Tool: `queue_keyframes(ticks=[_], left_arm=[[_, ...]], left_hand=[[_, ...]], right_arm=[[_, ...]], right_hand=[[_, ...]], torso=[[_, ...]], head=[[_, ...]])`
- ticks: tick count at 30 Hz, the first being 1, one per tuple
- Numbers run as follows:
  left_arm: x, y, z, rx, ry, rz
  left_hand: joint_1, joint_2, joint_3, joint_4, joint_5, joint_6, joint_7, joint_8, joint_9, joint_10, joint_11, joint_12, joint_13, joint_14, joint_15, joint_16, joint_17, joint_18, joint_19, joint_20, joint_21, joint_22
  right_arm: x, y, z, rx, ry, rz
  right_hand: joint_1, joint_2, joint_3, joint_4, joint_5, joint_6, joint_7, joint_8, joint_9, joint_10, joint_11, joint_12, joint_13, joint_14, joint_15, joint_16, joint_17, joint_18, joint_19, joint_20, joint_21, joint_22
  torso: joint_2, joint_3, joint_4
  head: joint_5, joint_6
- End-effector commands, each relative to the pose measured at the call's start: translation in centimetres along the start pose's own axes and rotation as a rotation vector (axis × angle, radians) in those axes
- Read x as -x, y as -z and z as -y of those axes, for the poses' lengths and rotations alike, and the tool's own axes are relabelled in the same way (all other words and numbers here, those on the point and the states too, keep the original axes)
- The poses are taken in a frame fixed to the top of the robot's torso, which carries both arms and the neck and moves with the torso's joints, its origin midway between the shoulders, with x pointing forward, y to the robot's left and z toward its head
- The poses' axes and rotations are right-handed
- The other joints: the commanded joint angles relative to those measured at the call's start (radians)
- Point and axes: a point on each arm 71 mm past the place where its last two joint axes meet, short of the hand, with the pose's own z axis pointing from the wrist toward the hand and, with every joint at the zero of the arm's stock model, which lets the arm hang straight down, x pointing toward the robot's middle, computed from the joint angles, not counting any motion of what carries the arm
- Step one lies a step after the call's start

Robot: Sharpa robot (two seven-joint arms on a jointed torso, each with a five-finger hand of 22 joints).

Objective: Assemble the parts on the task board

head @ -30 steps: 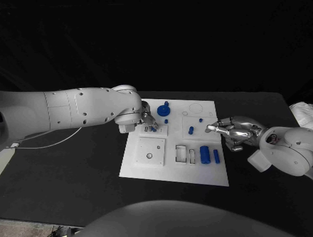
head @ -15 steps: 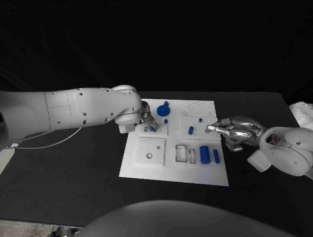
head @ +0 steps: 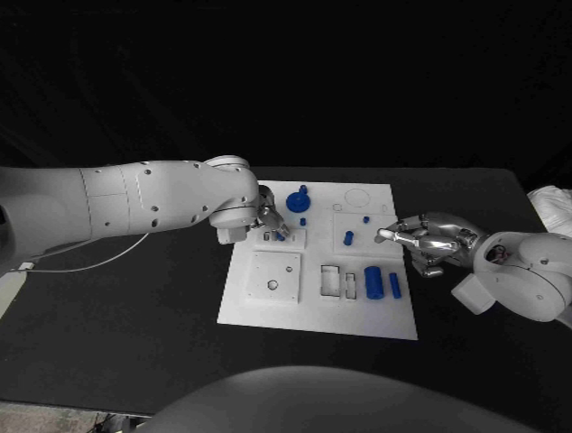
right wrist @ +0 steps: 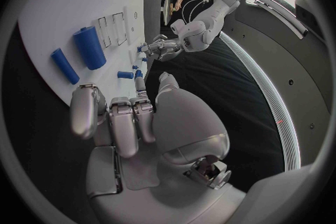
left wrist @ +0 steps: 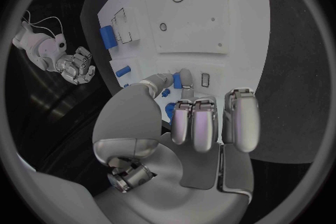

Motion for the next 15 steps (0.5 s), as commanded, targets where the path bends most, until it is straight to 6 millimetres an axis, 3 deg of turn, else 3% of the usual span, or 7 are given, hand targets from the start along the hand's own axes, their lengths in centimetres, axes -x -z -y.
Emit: queue_keyframes(ticks=[1,15], left_arm=[[-0.17,0.06,-0.81,0.119,-0.008,-0.020],[-0.20,0.04,-0.84,0.123,-0.013,-0.024]], left_hand=[[0.006,0.004,0.017,-0.009,0.001,0.015,-0.022,0.002,0.002,0.104,-0.003,0.002,0.263,0.104,-0.003,0.002,0.263,-0.001,0.034,-0.005,-0.006,0.111],[0.017,-0.002,0.031,-0.017,0.001,0.014,-0.022,-0.001,0.007,0.104,-0.003,0.002,0.263,0.104,-0.003,0.002,0.263,-0.001,0.033,-0.004,-0.009,0.109]], right_arm=[[-0.13,-0.01,0.01,0.004,0.005,-0.012],[-0.17,-0.02,0.08,0.001,0.005,-0.014]], right_hand=[[0.025,0.016,0.006,0.000,0.004,-0.002,-0.001,-0.003,-0.001,0.136,-0.042,-0.005,0.069,0.105,-0.006,0.003,0.263,0.009,-0.004,-0.003,-0.006,0.170],[0.028,0.016,0.008,-0.001,0.005,-0.004,-0.001,-0.004,-0.002,0.136,-0.042,-0.005,0.069,0.105,-0.006,0.003,0.263,0.009,-0.004,-0.003,-0.007,0.170]], torso=[[0.000,0.0002,0.0008],[0.001,-0.0002,0.0007]], head=[[-0.001,0.000],[0.001,0.000]])
